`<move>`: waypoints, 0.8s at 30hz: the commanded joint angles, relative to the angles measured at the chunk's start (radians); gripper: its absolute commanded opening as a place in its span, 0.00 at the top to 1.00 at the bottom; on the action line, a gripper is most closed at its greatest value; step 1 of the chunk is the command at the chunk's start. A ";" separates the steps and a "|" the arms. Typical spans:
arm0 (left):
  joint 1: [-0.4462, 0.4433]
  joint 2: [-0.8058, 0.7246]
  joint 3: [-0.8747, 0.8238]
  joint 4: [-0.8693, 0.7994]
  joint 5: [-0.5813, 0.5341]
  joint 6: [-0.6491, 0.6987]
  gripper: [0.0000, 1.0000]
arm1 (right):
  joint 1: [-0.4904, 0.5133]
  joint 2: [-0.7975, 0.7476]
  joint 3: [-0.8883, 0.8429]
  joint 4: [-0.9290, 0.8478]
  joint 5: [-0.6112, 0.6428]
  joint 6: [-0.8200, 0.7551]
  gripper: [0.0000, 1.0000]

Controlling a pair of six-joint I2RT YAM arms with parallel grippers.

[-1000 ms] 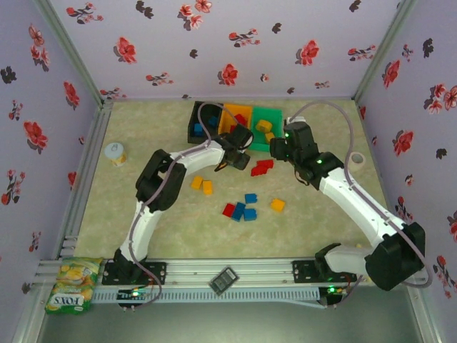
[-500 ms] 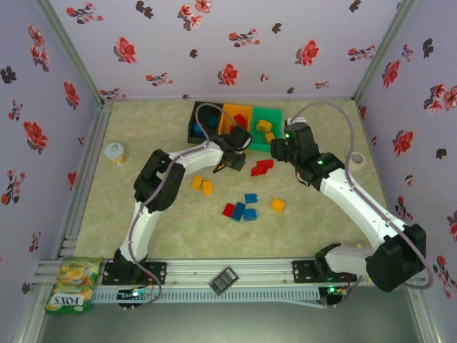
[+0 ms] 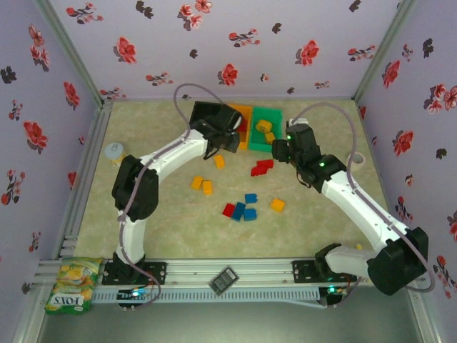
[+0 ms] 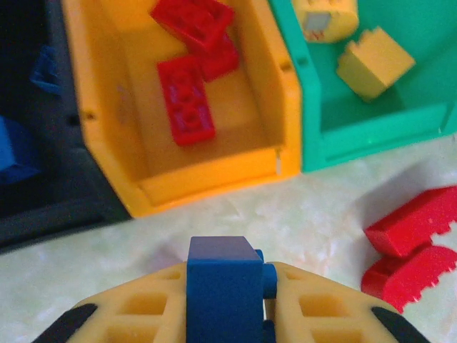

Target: Sort the legos into containers by color

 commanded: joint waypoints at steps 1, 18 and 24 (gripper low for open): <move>0.052 -0.012 0.027 -0.013 -0.035 -0.027 0.74 | -0.004 -0.042 -0.028 0.021 0.020 0.015 0.40; 0.247 0.386 0.577 -0.106 0.036 -0.093 0.57 | 0.013 -0.091 -0.117 0.035 -0.074 0.075 0.41; 0.251 0.398 0.645 -0.131 0.036 -0.108 0.45 | 0.019 -0.097 -0.123 0.022 -0.069 0.070 0.41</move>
